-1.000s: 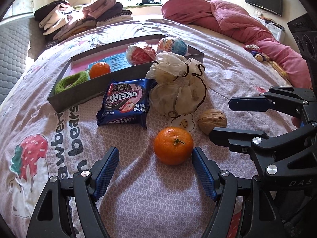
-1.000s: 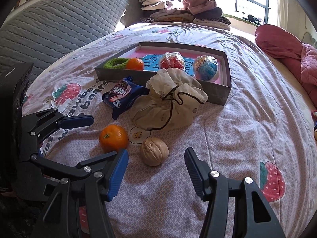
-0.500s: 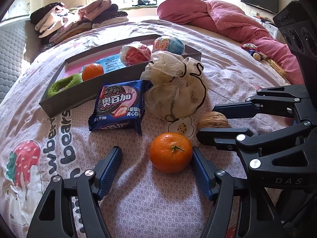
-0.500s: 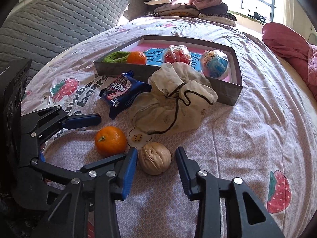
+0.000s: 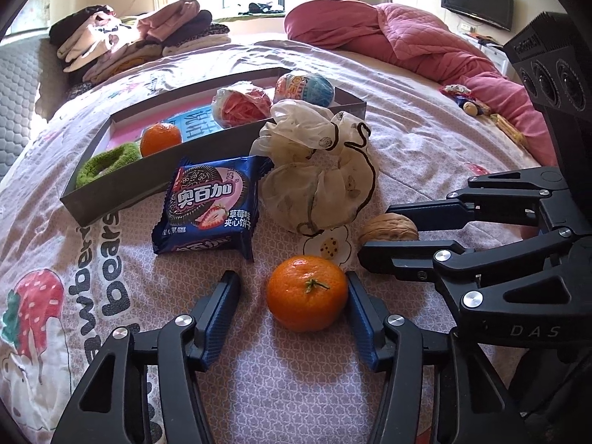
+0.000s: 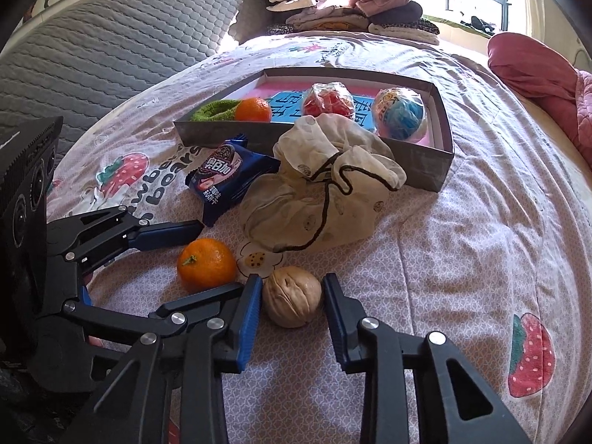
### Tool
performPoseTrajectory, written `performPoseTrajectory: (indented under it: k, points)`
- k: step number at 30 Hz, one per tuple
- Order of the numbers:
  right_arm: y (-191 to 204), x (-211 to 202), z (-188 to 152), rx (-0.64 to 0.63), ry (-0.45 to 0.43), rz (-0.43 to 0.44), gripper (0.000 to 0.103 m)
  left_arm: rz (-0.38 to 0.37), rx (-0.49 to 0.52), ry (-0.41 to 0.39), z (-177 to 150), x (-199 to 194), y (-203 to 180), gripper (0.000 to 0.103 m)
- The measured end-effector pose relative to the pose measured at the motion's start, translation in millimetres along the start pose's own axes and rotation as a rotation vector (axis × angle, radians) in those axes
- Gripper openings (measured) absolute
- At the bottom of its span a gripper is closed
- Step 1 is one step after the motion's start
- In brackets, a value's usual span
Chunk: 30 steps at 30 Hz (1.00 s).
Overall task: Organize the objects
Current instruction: 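Close the left tool on the tangerine while the right tool grasps the walnut, then carry the tangerine and the walnut toward the tray with both tools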
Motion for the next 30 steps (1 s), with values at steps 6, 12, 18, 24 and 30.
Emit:
performPoseTrajectory:
  k: [6, 12, 18, 24, 30]
  points:
    - [-2, -2, -2, 0.008, -0.012, 0.001, 0.034, -0.020, -0.013, -0.006, 0, -5, 1, 0.040]
    - [-1, -1, -2, -0.001, -0.018, -0.008, 0.034, -0.027, -0.017, -0.007, -3, -9, 2, 0.039]
    - [-2, -3, -5, 0.013, -0.042, 0.002, 0.034, -0.020, -0.034, -0.008, -5, -14, 8, 0.039]
    - [-3, -6, -4, 0.031, -0.073, 0.024, 0.034, 0.009, -0.049, -0.014, -5, -21, 16, 0.039]
    - [-1, -12, -2, 0.046, -0.102, 0.050, 0.034, 0.028, -0.064, -0.010, -5, -26, 25, 0.039]
Point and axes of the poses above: each gripper's, at about its wrist camera, not at the fingertips, and x roughly the way its jaws point, y to its left, z to its top, the point moved 5 cm from there along x, roughly the way its jaws point, and after that the axes turned 2 degrees about y, right-handed, at the moved point
